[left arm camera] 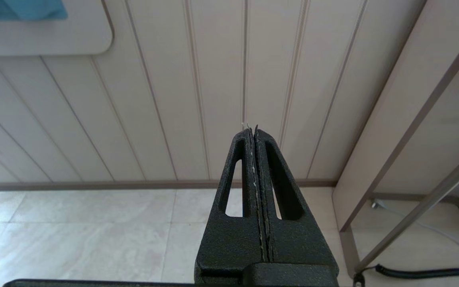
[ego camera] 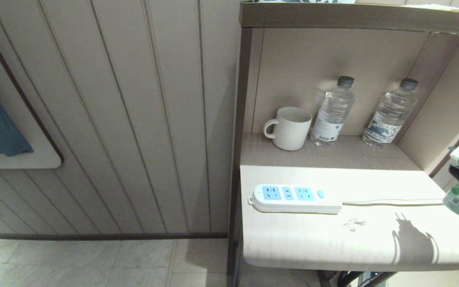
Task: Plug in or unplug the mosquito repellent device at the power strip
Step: Place the mosquito repellent liquid on the table
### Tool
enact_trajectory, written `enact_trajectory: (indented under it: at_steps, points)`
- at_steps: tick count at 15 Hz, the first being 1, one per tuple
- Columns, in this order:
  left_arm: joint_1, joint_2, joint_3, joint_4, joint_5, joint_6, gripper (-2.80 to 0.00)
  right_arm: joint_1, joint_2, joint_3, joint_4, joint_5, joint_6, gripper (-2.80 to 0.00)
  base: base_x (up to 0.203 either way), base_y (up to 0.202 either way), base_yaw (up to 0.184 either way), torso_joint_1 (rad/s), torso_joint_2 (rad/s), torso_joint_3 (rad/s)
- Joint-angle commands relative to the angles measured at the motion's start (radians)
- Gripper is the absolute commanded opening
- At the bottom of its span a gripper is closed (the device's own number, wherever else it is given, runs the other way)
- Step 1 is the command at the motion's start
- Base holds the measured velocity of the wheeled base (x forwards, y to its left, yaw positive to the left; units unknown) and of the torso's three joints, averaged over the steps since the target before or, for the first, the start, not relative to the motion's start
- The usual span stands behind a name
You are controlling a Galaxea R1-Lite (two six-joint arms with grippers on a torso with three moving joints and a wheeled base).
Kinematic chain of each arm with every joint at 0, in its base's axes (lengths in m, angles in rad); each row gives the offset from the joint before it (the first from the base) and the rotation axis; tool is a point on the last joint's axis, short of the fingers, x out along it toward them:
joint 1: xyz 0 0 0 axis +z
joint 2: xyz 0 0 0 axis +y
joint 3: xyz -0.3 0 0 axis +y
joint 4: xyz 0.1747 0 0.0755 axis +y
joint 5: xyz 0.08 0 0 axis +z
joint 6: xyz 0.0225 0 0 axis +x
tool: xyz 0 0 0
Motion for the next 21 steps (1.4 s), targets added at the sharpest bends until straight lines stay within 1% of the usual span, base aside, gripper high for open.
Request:
enact_trajectory:
  at_steps: [1,2,4,5,7,8,11,12,14,16,21]
  points:
    - [0.000,0.002,0.000,0.000,0.000,0.000,-2.80,0.021,-0.043,0.017,-0.002,0.036,0.000,-2.80,0.000,0.000,0.000,-0.042,0.11,0.065]
    - [0.000,0.002,0.000,0.000,0.000,0.000,-2.80,0.022,-0.049,0.032,-0.012,0.049,0.000,-2.80,0.000,0.000,0.000,-0.016,0.08,0.046]
    - [0.000,0.002,0.000,0.000,0.000,0.000,-2.80,0.010,-0.040,0.065,-0.048,0.040,0.005,-2.80,0.000,0.000,0.000,-0.008,0.04,0.027]
    - [0.000,0.002,0.000,0.000,0.000,0.000,-2.80,0.000,-0.038,0.097,-0.116,0.035,0.004,-2.80,0.000,0.000,0.000,0.000,0.00,0.000]
    - [0.000,0.002,0.000,0.000,0.000,0.000,-2.80,-0.034,-0.011,0.171,-0.306,0.011,-0.001,-2.80,0.000,0.000,0.000,0.000,0.00,0.000]
    - [0.000,0.002,0.000,0.000,0.000,0.000,-2.80,-0.064,0.031,0.195,-0.376,-0.004,-0.007,-2.80,0.000,0.000,0.000,0.000,0.00,0.000]
    - [0.000,0.002,0.000,0.000,0.000,0.000,-2.80,-0.225,0.183,0.230,-0.596,-0.024,-0.017,-2.80,0.000,0.000,0.000,0.000,0.00,0.000]
    - [0.000,0.002,0.000,0.000,0.000,0.000,-2.80,-0.247,0.234,0.247,-0.672,-0.026,-0.019,-2.80,0.000,0.000,0.000,0.000,0.00,0.000]
    - [0.000,0.002,0.000,0.000,0.000,0.000,-2.80,-0.263,0.320,0.290,-0.827,-0.028,-0.021,-2.80,0.000,0.000,0.000,0.000,0.00,0.000]
    - [0.000,0.002,0.000,0.000,0.000,0.000,-2.80,-0.267,0.397,0.295,-0.933,-0.031,-0.032,-2.80,0.000,0.000,0.000,0.000,0.00,0.000]
    - [0.000,0.002,0.000,0.000,0.000,0.000,-2.80,-0.268,0.598,0.324,-1.231,-0.045,-0.114,-2.80,0.000,0.000,0.000,0.000,0.00,0.000]
